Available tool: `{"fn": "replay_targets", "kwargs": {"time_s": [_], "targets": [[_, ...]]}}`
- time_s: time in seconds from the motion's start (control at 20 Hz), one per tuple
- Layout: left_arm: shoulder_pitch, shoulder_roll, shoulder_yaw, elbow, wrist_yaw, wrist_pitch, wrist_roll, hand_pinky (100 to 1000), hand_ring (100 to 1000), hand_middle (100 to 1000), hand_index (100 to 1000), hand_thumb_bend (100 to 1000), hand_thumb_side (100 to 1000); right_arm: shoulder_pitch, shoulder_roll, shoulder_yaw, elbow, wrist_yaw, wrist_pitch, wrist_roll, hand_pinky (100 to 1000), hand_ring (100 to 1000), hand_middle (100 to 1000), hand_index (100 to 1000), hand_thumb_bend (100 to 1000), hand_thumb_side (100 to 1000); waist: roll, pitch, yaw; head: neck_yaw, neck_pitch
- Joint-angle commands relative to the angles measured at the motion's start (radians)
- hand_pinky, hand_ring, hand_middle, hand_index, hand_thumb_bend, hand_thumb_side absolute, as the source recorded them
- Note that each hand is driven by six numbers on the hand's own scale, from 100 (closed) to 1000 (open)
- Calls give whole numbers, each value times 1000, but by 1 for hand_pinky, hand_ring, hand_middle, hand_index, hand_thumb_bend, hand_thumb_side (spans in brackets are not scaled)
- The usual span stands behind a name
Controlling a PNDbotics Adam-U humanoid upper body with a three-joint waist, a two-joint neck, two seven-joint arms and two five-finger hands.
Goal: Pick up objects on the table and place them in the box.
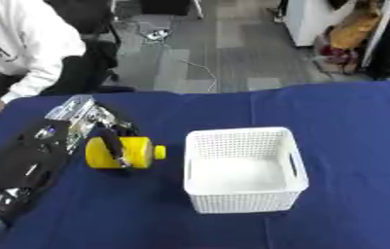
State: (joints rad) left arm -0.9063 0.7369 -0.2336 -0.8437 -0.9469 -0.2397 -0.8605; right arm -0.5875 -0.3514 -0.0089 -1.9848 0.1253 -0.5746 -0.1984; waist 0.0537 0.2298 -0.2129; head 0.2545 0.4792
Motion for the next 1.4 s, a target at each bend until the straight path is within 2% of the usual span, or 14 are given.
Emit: {"fn": "replay_targets", "kwargs": {"time_s": [0.05,0.15,0.2,0.25,0.3,0.35,0.4,0.45,0.5,0.55,1.0,1.25,1.4], "targets": [[12,20,-2,27,-13,-37,-46,653,719,824,898,761,531,-18,-9,-5,-15,-5,-1,3,433,497,604,742,100,1000,-4,-7,-1,7,-12],[14,18,-3,26,-16,-40,-46,645,692,781,872,752,523,-19,-9,-5,-15,-5,-1,4,433,497,604,742,100,1000,-3,-8,-1,6,-10],[15,18,-3,26,-18,-42,-46,647,699,790,875,756,526,-19,-9,-5,-15,-5,-1,4,433,497,604,742,100,1000,-3,-8,-2,6,-10],[17,17,-3,26,-21,-42,-46,620,654,739,833,736,513,-19,-10,-4,-15,-5,-1,5,433,497,604,742,100,1000,-2,-8,-2,6,-10],[18,17,-2,26,-23,-43,-46,628,664,747,840,741,515,-19,-10,-4,-15,-5,-1,5,433,497,604,742,100,1000,-1,-9,-2,5,-10],[20,17,-1,25,-23,-44,-46,573,606,691,797,714,504,-20,-10,-5,-15,-6,-1,5,433,497,604,742,100,1000,-1,-9,-2,5,-9],[22,17,-1,25,-23,-46,-46,583,615,702,805,720,505,-20,-10,-5,-15,-6,-1,5,433,497,604,742,100,1000,0,-10,-2,5,-9],[24,17,0,25,-23,-46,-46,537,565,631,762,690,498,-20,-10,-4,-15,-6,-1,5,433,497,604,742,100,1000,0,-10,-2,4,-9],[27,18,0,24,-24,-46,-46,543,572,642,770,694,499,-21,-10,-4,-15,-6,-1,5,433,497,604,742,100,1000,1,-11,-2,4,-9],[29,18,0,24,-25,-46,-46,505,529,589,732,676,489,-21,-10,-4,-15,-6,-1,5,433,497,604,742,100,1000,2,-11,-3,4,-9],[44,19,5,8,-24,-44,-46,406,440,475,611,589,484,-21,-10,-4,-15,-4,0,5,432,497,603,742,100,1000,3,-14,-3,1,-8],[51,20,12,-13,-1,-33,-46,305,355,387,481,420,580,-21,-10,-4,-15,-3,1,7,432,497,603,742,100,1000,2,-16,-2,-2,-9],[54,22,15,-24,19,-23,-46,229,285,311,408,288,683,-21,-10,-5,-15,-3,2,7,432,497,603,742,100,1000,2,-16,-1,-2,-9]]}}
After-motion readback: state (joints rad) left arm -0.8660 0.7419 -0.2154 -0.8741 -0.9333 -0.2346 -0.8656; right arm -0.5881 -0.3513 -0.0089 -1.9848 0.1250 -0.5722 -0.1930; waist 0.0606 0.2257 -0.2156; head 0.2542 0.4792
